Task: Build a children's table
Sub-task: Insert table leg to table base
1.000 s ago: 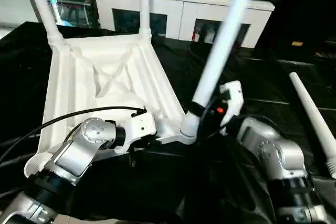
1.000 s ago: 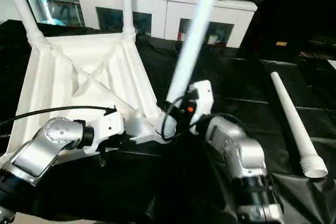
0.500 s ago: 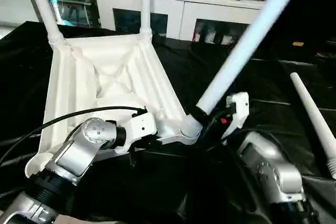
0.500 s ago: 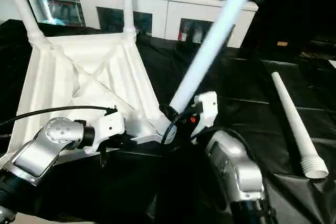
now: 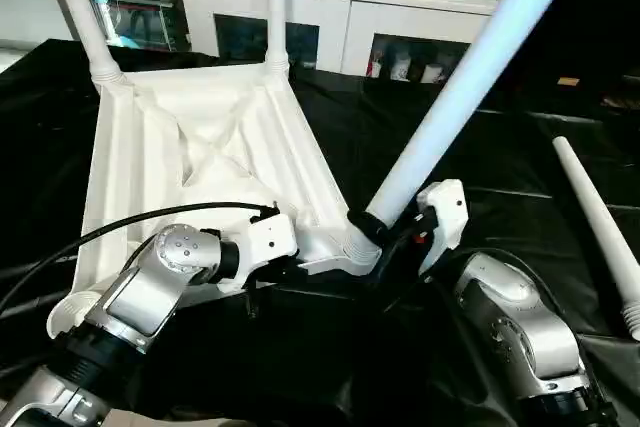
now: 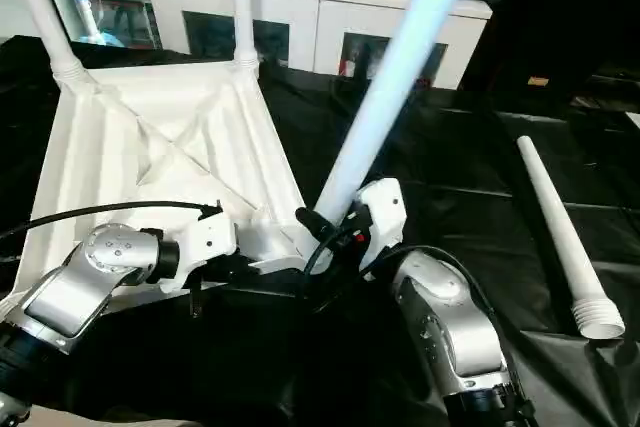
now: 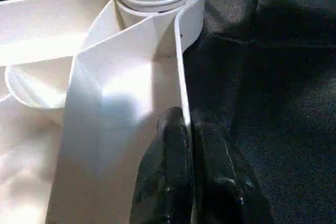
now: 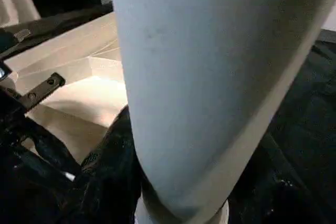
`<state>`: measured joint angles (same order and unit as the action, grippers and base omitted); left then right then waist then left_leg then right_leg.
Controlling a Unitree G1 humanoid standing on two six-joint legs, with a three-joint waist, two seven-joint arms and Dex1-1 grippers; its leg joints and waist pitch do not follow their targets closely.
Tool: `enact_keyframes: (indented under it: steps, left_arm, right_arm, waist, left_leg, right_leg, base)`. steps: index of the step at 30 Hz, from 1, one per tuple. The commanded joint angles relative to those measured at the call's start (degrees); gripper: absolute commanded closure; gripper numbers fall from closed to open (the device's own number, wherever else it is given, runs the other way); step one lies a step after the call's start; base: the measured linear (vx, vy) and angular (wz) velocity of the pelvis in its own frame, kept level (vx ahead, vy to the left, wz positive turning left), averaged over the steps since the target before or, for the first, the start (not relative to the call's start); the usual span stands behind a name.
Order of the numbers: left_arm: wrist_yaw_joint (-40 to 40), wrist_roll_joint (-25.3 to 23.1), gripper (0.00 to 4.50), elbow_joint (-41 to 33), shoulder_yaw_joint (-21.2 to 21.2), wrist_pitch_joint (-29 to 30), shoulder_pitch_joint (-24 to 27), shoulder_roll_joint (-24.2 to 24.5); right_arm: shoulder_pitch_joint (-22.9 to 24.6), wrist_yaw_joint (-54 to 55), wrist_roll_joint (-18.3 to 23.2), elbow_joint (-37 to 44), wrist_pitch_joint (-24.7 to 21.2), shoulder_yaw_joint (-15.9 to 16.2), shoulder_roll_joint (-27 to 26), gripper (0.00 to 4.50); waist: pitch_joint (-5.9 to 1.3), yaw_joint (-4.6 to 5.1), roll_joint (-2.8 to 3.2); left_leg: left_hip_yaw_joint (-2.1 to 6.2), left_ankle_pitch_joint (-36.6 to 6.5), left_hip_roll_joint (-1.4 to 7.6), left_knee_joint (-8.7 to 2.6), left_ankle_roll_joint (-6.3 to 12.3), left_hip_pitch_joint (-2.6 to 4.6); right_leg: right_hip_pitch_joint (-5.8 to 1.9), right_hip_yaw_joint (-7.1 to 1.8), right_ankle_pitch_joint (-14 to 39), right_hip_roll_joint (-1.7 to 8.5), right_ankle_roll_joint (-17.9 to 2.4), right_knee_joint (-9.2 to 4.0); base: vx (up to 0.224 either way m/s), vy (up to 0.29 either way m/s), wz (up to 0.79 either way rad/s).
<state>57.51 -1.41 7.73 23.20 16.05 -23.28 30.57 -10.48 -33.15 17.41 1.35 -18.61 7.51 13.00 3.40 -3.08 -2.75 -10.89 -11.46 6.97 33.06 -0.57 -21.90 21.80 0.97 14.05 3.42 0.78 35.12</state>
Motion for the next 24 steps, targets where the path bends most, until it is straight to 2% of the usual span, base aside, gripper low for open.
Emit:
enact_keyframes:
  steps: [1, 3, 7, 10, 12, 14, 16, 19, 24]
  left_arm:
    - [-1.73, -0.37, 4.50, 2.77, -1.73, -0.39, -0.71, -0.44]
    - [-1.77, -0.42, 4.50, 2.98, -1.67, -0.43, -0.81, -0.47]
    - [-1.80, -0.49, 4.50, 3.33, -1.52, -0.53, -0.86, -0.59]
    - [-1.77, -0.52, 4.50, 3.59, -1.46, -0.59, -1.02, -0.73]
    - [-1.77, -0.51, 4.50, 3.68, -1.45, -0.63, -1.16, -0.84]
    - [-1.76, -0.52, 4.50, 3.75, -1.45, -0.69, -1.29, -0.89]
    - [-1.77, -0.53, 4.50, 3.93, -1.49, -0.85, -1.58, -0.98]
    - [-1.68, -0.47, 4.50, 4.24, -1.69, -1.08, -1.93, -1.05]
    - [-1.49, -0.48, 4.50, 4.58, -1.62, -1.31, -2.10, -1.13]
  right_arm:
    - [2.44, -2.05, -2.12, -3.22, -5.65, 4.41, 1.25, 2.64]
    - [2.18, -2.30, -2.51, -3.23, -6.16, 5.09, 1.63, 2.64]
    - [0.26, -4.00, -2.22, -4.09, -12.14, 7.56, 3.22, 2.64]
    - [-0.77, -4.81, -2.33, -5.03, -12.96, 7.95, 3.44, 2.64]
    - [-1.83, -5.28, -2.32, -5.84, -13.94, 8.36, 3.71, 2.64]
    - [-2.69, -5.66, -2.11, -6.38, -14.96, 8.54, 3.88, 2.64]
    - [-4.56, -5.02, -2.01, -7.80, -15.22, 8.05, 3.41, 2.64]
    - [-7.16, -3.43, -1.45, -9.54, -14.25, 5.38, 1.26, 2.64]
    - [-9.69, -4.29, 1.47, -10.21, -17.53, 3.12, -0.06, 2.64]
  waist:
    - [-0.81, 0.54, -0.32]
    - [-0.80, 0.64, -0.33]
    - [-0.91, 0.77, -0.29]
    - [-0.86, 0.87, -0.35]
    - [-0.91, 0.98, -0.41]
    - [-0.89, 1.01, -0.36]
    - [-0.95, 1.05, -0.32]
    - [-0.96, 1.42, -0.32]
    - [-0.98, 1.88, -0.14]
  left_leg:
    - [3.49, -20.95, 6.77, -5.35, -2.15, 1.73]
    - [3.52, -21.23, 6.79, -5.42, -2.31, 1.74]
    - [3.53, -21.46, 6.76, -5.37, -2.50, 1.82]
    - [3.59, -23.13, 6.73, -5.16, -3.03, 2.03]
    - [3.84, -23.34, 6.76, -5.28, -3.21, 1.86]
    - [3.84, -23.99, 6.78, -5.25, -3.51, 2.06]
    - [3.89, -24.61, 6.75, -5.22, -3.74, 2.10]
    - [4.13, -26.21, 6.74, -5.14, -4.42, 2.14]
    - [4.52, -29.55, 6.66, -5.31, -5.73, 2.22]
  right_leg:
    - [0.68, -3.53, 25.41, 6.40, -7.58, -6.24]
    - [0.69, -3.49, 25.51, 6.32, -7.45, -6.23]
    - [0.68, -3.54, 25.90, 6.34, -7.50, -6.24]
    - [1.05, -3.67, 29.07, 6.58, -7.10, -6.57]
    - [0.90, -3.60, 30.29, 6.62, -6.74, -6.58]
    - [1.15, -3.60, 30.64, 6.59, -6.60, -6.64]
    - [1.20, -3.59, 31.03, 6.66, -6.63, -6.66]
    - [1.46, -3.57, 33.07, 6.81, -6.52, -6.76]
    - [1.62, -3.36, 35.05, 6.72, -5.74, -6.92]
  base:
    - [0.000, 0.000, 0.00]
    - [0.000, 0.000, 0.00]
    - [0.000, 0.000, 0.00]
    - [0.000, 0.000, 0.00]
    - [0.000, 0.000, 0.00]
    - [0.000, 0.000, 0.00]
    - [0.000, 0.000, 0.00]
    - [0.000, 0.000, 0.00]
    - [0.000, 0.000, 0.00]
